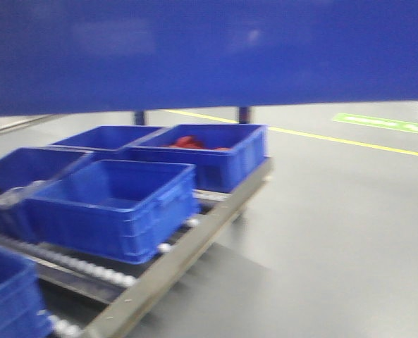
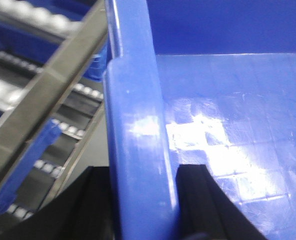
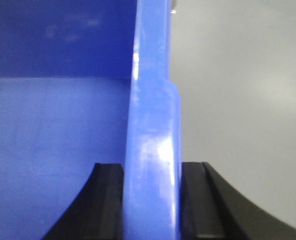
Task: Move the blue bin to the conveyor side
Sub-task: 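Hold the bin with both grippers while the base drives away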
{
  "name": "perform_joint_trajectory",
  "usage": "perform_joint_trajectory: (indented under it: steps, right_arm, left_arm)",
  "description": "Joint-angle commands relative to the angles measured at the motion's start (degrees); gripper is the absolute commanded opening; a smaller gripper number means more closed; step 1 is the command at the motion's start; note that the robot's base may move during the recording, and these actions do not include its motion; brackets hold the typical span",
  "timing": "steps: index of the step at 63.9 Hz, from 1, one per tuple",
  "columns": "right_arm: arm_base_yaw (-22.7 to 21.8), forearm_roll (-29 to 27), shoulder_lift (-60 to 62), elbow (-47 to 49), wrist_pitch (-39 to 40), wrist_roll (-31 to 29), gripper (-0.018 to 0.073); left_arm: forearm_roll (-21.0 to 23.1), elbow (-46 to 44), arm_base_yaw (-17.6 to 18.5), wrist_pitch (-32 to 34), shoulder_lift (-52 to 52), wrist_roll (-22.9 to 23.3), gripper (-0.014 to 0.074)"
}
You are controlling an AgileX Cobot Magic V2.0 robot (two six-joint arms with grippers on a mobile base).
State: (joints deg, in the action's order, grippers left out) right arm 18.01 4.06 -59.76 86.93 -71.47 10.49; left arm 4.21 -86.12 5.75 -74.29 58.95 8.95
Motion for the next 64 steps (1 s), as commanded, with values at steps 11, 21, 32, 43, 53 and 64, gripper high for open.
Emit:
perform_joint_trajectory:
  steps: [11,21,32,43,53,64]
  right_arm:
    - [-0.24,3.76,1.09,0.92,5.12,-0.47,-0.0088]
    - [-0.24,3.76,1.09,0.92,5.12,-0.47,-0.0088]
    - [-0.24,3.76,1.09,0.92,5.12,-0.47,-0.0088]
    - [-0.24,3.76,1.09,0.92,5.12,-0.47,-0.0088]
    - [-0.24,3.76,1.09,0.92,5.12,-0.47,-0.0088]
    - [-0.24,3.76,1.09,0.92,5.12,-0.47,-0.0088]
  left_arm:
    - [-1.0,-0.71,0.24,4.33,-1.11,-1.15,-0.0018]
    - [-1.0,-0.71,0.24,4.33,-1.11,-1.15,-0.0018]
    - [-1.0,-0.71,0.24,4.33,-1.11,-1.15,-0.0018]
    - [-1.0,-0.71,0.24,4.33,-1.11,-1.15,-0.0018]
    - [-1.0,-0.71,0.24,4.33,-1.11,-1.15,-0.0018]
    - [-1.0,-0.71,0.24,4.33,-1.11,-1.15,-0.0018]
